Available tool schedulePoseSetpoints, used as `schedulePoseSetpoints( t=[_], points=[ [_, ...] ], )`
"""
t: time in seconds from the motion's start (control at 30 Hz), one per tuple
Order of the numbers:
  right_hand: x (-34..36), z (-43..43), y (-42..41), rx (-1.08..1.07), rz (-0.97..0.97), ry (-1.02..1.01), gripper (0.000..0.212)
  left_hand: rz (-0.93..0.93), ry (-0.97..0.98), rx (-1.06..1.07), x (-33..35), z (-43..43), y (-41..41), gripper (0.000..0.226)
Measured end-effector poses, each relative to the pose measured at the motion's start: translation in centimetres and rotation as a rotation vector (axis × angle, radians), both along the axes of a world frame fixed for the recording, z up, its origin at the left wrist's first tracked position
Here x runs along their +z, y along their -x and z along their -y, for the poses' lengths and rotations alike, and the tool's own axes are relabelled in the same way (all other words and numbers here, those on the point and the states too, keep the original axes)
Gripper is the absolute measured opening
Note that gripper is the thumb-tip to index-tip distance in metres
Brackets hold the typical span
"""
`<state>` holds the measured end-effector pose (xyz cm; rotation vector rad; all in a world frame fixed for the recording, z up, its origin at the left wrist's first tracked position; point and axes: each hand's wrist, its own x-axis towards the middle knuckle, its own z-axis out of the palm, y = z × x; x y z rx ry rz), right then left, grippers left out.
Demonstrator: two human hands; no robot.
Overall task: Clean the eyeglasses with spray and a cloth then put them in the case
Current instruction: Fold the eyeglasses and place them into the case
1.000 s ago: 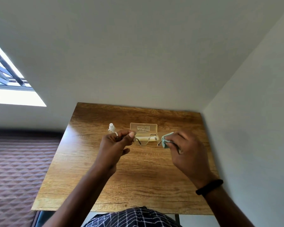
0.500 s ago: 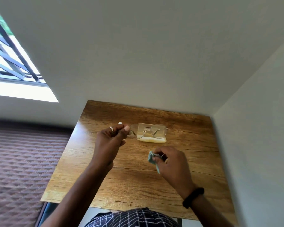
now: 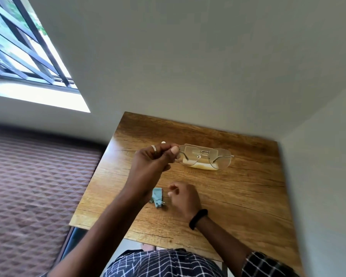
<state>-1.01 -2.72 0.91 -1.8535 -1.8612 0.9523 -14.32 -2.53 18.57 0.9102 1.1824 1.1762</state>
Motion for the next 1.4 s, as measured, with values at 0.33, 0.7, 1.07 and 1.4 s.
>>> schedulePoseSetpoints(
  t=[0.33,0.7,1.07,1.4],
  points=[
    [12.2,2.7,-13.4,-0.655,-0.807,-0.046,0.036,-0.088,-0.005,-0.05,-2.5,-0.2,-1.8,0.018],
    [15.4,3.4,-13.3,-0.657,-0.666,-0.119,0.017,-0.117,-0.045,-0.133,-2.4,-1.1,-4.0,0.012],
    [15.3,3.6,-13.6,-0.66,-0.807,-0.034,0.018,-0.137,-0.027,-0.113,-2.5,-0.9,-4.6,0.013],
    [15.5,3.3,-14.0,-0.657,-0.968,0.077,0.035,-0.096,0.026,-0.102,-3.1,-0.9,-4.3,0.015]
  ],
)
